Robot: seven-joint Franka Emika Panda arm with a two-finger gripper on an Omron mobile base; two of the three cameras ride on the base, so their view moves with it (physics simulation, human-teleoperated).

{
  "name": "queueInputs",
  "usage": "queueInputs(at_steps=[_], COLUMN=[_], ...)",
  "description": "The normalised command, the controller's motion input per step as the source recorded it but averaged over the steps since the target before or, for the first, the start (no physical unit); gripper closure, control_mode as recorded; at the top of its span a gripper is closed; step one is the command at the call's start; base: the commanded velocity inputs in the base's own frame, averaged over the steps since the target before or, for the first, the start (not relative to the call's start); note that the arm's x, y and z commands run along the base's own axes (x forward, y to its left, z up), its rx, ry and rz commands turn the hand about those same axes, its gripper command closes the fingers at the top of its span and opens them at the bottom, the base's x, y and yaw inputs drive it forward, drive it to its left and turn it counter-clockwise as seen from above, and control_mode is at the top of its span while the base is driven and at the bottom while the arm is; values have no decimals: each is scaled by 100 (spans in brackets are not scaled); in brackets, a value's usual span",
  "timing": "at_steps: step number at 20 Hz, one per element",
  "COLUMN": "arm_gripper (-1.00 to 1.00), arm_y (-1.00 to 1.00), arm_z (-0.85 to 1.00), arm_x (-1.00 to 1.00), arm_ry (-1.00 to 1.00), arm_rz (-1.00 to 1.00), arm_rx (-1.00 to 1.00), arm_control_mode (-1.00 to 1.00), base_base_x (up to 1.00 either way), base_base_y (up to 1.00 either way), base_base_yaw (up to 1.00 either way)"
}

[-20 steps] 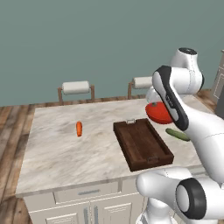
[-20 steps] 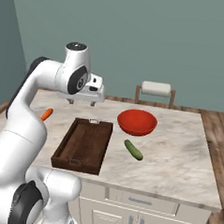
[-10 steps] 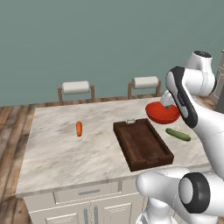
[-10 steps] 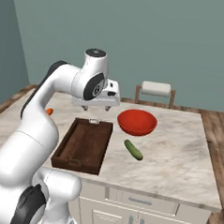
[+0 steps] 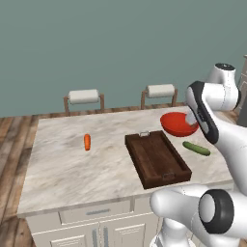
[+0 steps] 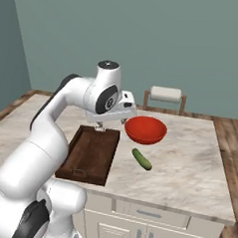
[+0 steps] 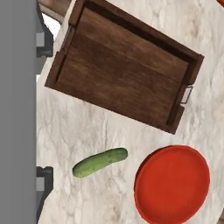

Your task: Place the two vegetables and bowl onto the tray for setting up a vegetable dip station.

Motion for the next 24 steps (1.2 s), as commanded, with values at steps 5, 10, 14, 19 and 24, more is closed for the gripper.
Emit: queueInputs(at_steps=[5,10,14,19,24], arm_gripper=[-100,-100,-100,-100,-100], arm_y=[-28,-25,-9,-7,-12], arm_z=[-31,-26,-21,-27,-31], arm_x=[0,0,0,0,0], arm_ry=[0,0,0,0,0], arm_rz=[7,7,1,0,0], arm_rx=[-8,-7,-4,0,0], arm_control_mode=[-100,-100,-100,-100,-100], base_base_x=[0,0,0,0,0], base_base_y=[0,0,0,0,0], base_base_yaw=[0,0,0,0,0])
